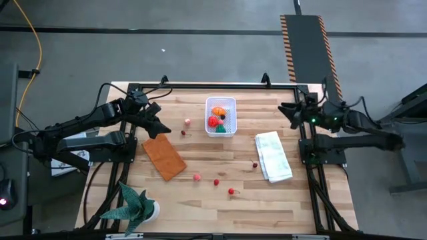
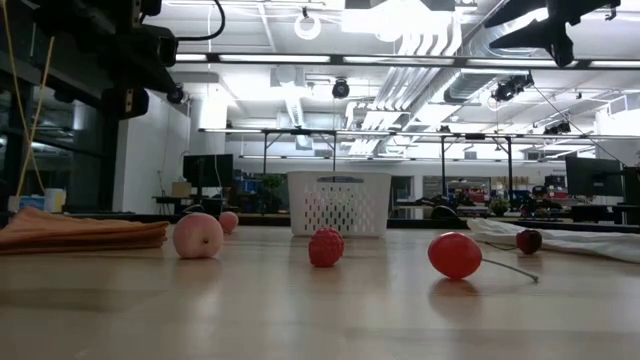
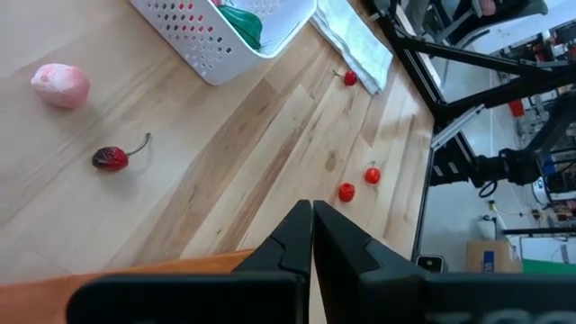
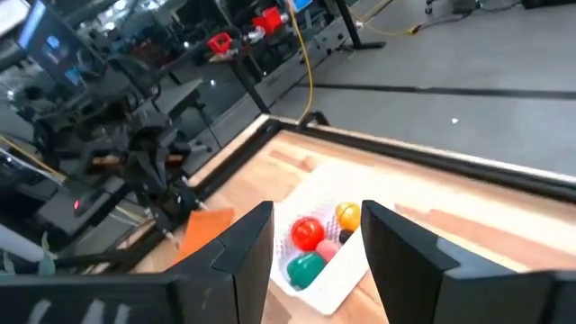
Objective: Pick and placing Produce into tupperware
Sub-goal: Put the red cherry into the white bin
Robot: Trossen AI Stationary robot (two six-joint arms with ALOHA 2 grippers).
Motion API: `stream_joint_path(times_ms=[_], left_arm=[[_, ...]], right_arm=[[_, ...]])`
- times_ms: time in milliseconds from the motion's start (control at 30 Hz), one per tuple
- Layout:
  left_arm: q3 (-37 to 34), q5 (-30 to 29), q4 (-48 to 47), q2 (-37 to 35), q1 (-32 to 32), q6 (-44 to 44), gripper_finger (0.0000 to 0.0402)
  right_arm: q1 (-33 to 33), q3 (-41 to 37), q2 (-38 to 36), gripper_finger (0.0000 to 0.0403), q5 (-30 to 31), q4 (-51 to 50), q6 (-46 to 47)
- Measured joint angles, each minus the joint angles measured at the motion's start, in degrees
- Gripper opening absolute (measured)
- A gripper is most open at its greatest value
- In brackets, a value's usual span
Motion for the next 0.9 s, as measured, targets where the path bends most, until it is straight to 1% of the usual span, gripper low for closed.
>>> stream_joint_path(times_ms=[133, 300, 433, 567, 667, 767, 900], left_arm=[[0.0, -0.24, 0.0, 0.02, 0.0, 0.71, 0.0003], [0.0, -0.23, 0.0, 0.01, 0.01, 1.42, 0.0003], [0.0, -0.23, -0.02, 0.02, 0.0, 2.28, 0.0003], [-0.01, -0.26, -0.02, 0.02, 0.01, 3.35, 0.0003], [0.0, -0.26, -0.02, 0.04, 0.0, 3.47, 0.0003], [0.0, -0.26, -0.02, 0.04, 0.02, 3.47, 0.0003], [0.0, -0.26, -0.02, 0.04, 0.02, 4.27, 0.0003]], right_arm=[[8.44, 0.01, 3.94, 0.016, 7.07, -0.02, 3.34], [18.17, 0.01, 9.27, 0.016, 15.69, -0.05, 9.75], [24.73, 0.01, 13.41, 0.016, 19.19, -0.86, 17.04], [29.41, 0.03, 17.75, 0.016, 19.72, -3.7, 25.94], [31.47, 1.56, 21.21, 0.016, 18.71, -7.73, 31.9], [32.43, 5.55, 25.32, 0.016, 16.26, -15.0, 36.79], [32.68, 12.75, 31.67, 0.016, 12.12, -27.19, 42.7]])
